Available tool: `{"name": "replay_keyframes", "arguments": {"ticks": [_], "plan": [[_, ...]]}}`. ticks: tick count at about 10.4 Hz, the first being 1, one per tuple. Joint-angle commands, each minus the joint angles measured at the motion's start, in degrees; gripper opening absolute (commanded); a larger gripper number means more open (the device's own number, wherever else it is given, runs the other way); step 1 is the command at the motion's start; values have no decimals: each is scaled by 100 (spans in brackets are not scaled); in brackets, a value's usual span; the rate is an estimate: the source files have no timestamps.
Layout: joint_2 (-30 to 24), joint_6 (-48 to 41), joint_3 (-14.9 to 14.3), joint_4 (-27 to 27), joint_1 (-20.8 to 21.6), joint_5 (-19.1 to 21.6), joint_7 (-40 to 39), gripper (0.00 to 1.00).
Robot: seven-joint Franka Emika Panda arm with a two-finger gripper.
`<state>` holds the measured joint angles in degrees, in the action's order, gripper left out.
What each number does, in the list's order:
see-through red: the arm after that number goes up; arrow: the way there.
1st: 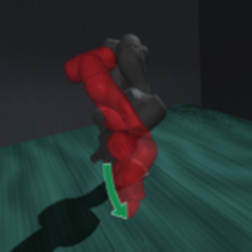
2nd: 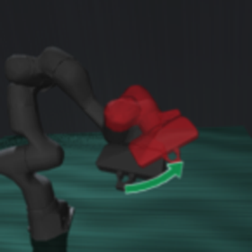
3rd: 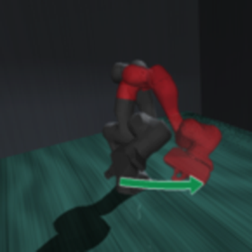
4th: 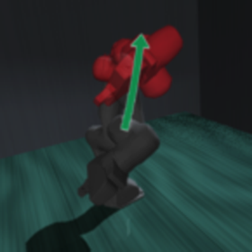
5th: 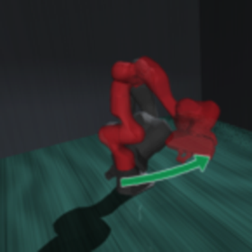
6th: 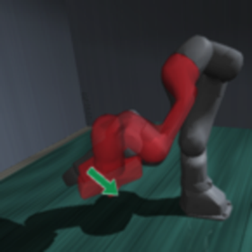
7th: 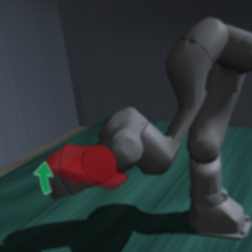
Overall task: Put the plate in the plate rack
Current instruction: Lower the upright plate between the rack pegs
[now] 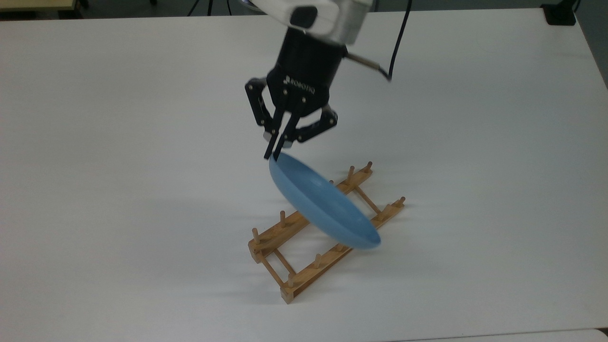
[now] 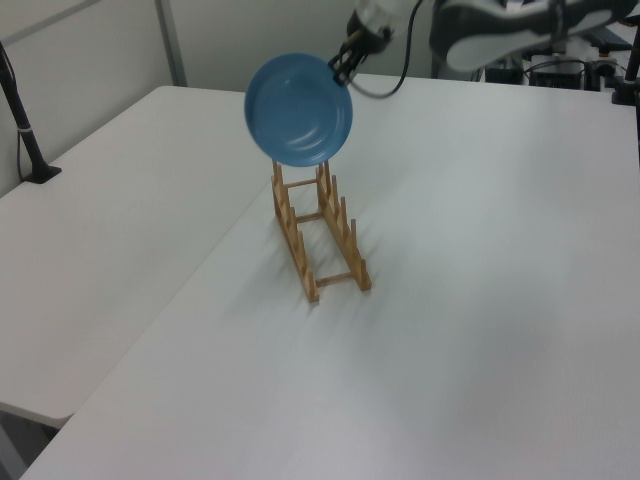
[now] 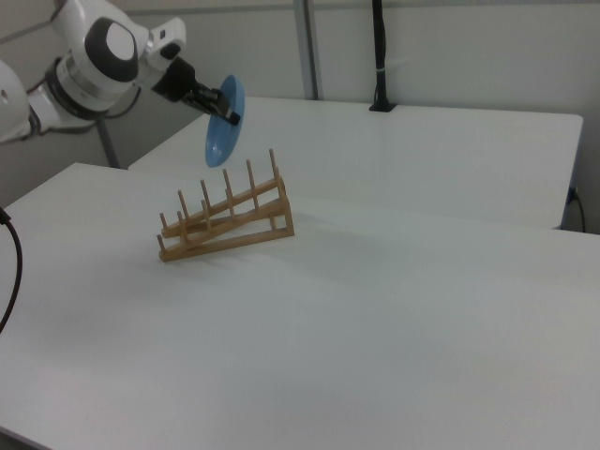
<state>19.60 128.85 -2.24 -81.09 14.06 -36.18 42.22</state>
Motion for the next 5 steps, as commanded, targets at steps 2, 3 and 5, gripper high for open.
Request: {"name": "replay_keyframes", "arguments": {"ticks": [2,3,5], "plan": [[219,439,-49,-214,53,-1417,1314,0],[289,439,-49,-223,70,-1540,1315,0],[307,448,-49,-424,70,-1777,1315,0]]}}
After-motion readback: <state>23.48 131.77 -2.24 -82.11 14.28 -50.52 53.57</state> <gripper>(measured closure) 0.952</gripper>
